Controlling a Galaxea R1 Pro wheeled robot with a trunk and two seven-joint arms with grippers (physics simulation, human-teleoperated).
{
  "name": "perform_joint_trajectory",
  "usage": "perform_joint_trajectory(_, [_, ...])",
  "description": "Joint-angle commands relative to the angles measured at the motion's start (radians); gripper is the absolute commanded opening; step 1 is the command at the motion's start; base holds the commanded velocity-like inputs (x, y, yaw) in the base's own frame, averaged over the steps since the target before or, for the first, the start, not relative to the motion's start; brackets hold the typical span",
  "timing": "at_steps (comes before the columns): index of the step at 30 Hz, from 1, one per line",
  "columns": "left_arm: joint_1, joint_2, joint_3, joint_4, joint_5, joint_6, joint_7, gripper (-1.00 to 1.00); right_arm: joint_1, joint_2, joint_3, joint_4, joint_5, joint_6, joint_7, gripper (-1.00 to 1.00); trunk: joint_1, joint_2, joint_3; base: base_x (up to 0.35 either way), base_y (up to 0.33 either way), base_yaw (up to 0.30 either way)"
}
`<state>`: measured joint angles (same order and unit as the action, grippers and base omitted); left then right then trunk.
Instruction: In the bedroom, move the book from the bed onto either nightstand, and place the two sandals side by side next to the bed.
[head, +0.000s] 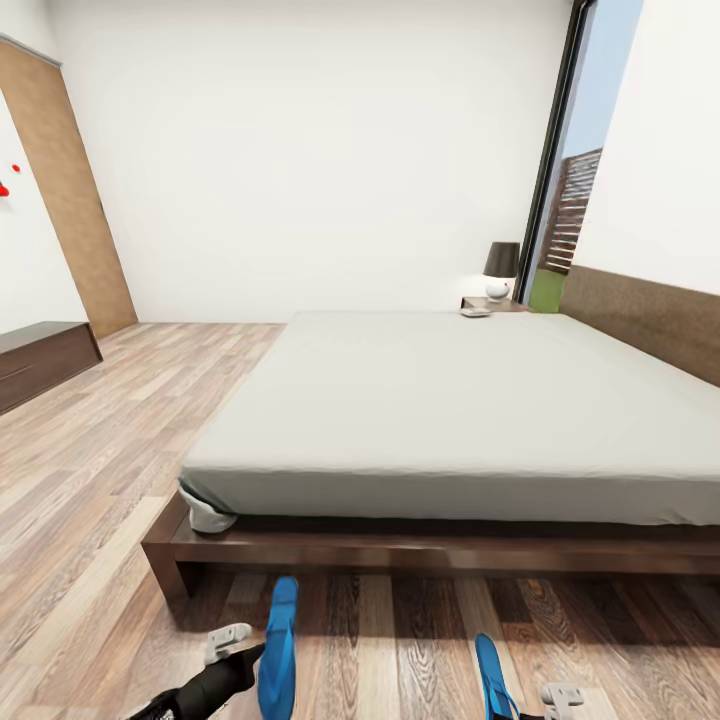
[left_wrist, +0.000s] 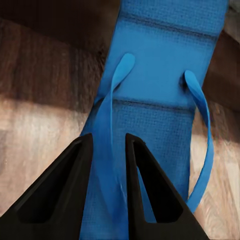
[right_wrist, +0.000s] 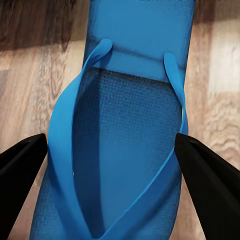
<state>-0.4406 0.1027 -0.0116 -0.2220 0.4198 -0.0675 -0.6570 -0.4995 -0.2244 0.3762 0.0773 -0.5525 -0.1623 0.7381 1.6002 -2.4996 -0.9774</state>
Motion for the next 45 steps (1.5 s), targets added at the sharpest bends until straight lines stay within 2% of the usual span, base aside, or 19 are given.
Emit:
perform_joint_trajectory(1, [-0.001, 0.004, -0.002, -0.010, -0.001, -0.005, 0.005, -1.00, -0.002, 0.000, 0.009, 0.004, -0.006, -0.008, 0.004, -1.00, 0.000, 0.000, -0.001, 0.000, 0.000, 0.000])
perform_joint_trajectory(4, [-0.001, 0.006, -0.002, -0.025, -0.001, -0.005, 0.034, -1.00, -0.001, 0.000, 0.009, 0.004, -0.006, -0.008, 0.004, -1.00, 0.000, 0.000, -0.001, 0.000, 0.000, 0.000])
perform_joint_trajectory(5, [-0.001, 0.006, -0.002, -0.032, -0.001, -0.004, 0.072, -1.00, -0.002, 0.000, 0.009, 0.004, -0.006, -0.008, 0.004, -1.00, 0.000, 0.000, -0.001, 0.000, 0.000, 0.000])
perform_joint_trajectory(8, [-0.002, 0.006, -0.002, -0.034, -0.002, 0.004, 0.124, -1.00, -0.002, 0.000, 0.009, 0.004, -0.006, -0.008, 0.004, -1.00, 0.000, 0.000, -0.001, 0.000, 0.000, 0.000])
perform_joint_trajectory(14, [-0.006, 0.006, -0.004, -0.086, -0.006, 0.109, 0.210, -1.00, -0.002, 0.000, 0.009, 0.004, -0.006, -0.008, 0.004, -1.00, 0.000, 0.000, -0.001, 0.000, 0.000, 0.000])
perform_joint_trajectory(18, [-0.006, 0.009, -0.005, -0.101, -0.008, 0.136, 0.221, -1.00, -0.001, 0.000, 0.009, 0.004, -0.006, -0.008, 0.005, -1.00, 0.000, 0.000, -0.001, 0.000, 0.000, 0.000])
perform_joint_trajectory(23, [-0.008, 0.031, -0.005, -0.127, -0.010, 0.170, 0.223, -1.00, -0.002, 0.000, 0.009, 0.004, -0.006, -0.008, 0.006, -1.00, 0.000, 0.000, -0.001, 0.000, 0.000, 0.000])
perform_joint_trajectory(27, [-0.012, 0.037, -0.005, -0.134, -0.015, 0.178, 0.240, -1.00, -0.002, 0.000, 0.009, 0.004, -0.006, -0.007, 0.006, -1.00, 0.000, 0.000, -0.001, 0.000, 0.000, 0.000])
perform_joint_trajectory(30, [-0.014, 0.040, -0.006, -0.138, -0.044, 0.230, 0.324, -1.00, -0.002, 0.000, 0.009, 0.004, -0.006, -0.006, 0.006, -1.00, 0.000, 0.000, -0.001, 0.000, 0.000, 0.000])
perform_joint_trajectory(31, [-0.015, 0.040, -0.006, -0.152, -0.066, 0.263, 0.364, -1.00, -0.001, 0.000, 0.009, 0.004, -0.006, -0.006, 0.006, -1.00, 0.000, 0.000, -0.001, 0.000, 0.000, 0.000])
perform_joint_trajectory(33, [-0.016, 0.040, -0.007, -0.187, -0.101, 0.293, 0.395, -1.00, -0.001, 0.000, 0.009, 0.004, -0.006, -0.006, 0.006, -1.00, 0.000, 0.000, -0.001, 0.000, 0.000, 0.000])
perform_joint_trajectory(35, [-0.016, 0.040, -0.007, -0.202, -0.123, 0.305, 0.406, -1.00, -0.001, 0.000, 0.009, 0.004, -0.006, -0.005, 0.006, -1.00, 0.000, 0.000, -0.001, 0.000, 0.000, 0.000])
perform_joint_trajectory(38, [-0.016, 0.040, -0.007, -0.207, -0.131, 0.309, 0.410, -1.00, -0.001, -0.001, 0.009, 0.004, -0.006, -0.005, 0.007, -1.00, 0.000, 0.000, -0.001, 0.000, 0.000, 0.000])
perform_joint_trajectory(40, [-0.016, 0.041, -0.007, -0.209, -0.149, 0.316, 0.411, -1.00, -0.002, -0.001, 0.009, 0.004, -0.006, -0.005, 0.007, -1.00, 0.000, 0.000, -0.001, 0.000, 0.000, 0.000])
perform_joint_trajectory(42, [-0.020, 0.041, -0.007, -0.210, -0.185, 0.349, 0.411, -1.00, -0.002, -0.001, 0.009, 0.004, -0.006, -0.005, 0.007, -1.00, 0.000, 0.000, -0.001, 0.000, 0.000, 0.000])
perform_joint_trajectory(43, [-0.025, 0.040, -0.007, -0.211, -0.218, 0.385, 0.411, -1.00, -0.002, -0.001, 0.009, 0.004, -0.006, -0.005, 0.007, -1.00, 0.000, 0.000, -0.001, 0.000, 0.000, 0.000])
perform_joint_trajectory(45, [-0.030, 0.040, -0.007, -0.214, -0.244, 0.412, 0.411, -1.00, -0.002, -0.001, 0.009, 0.004, -0.006, -0.005, 0.007, -1.00, 0.000, 0.000, -0.001, 0.000, 0.000, 0.000])
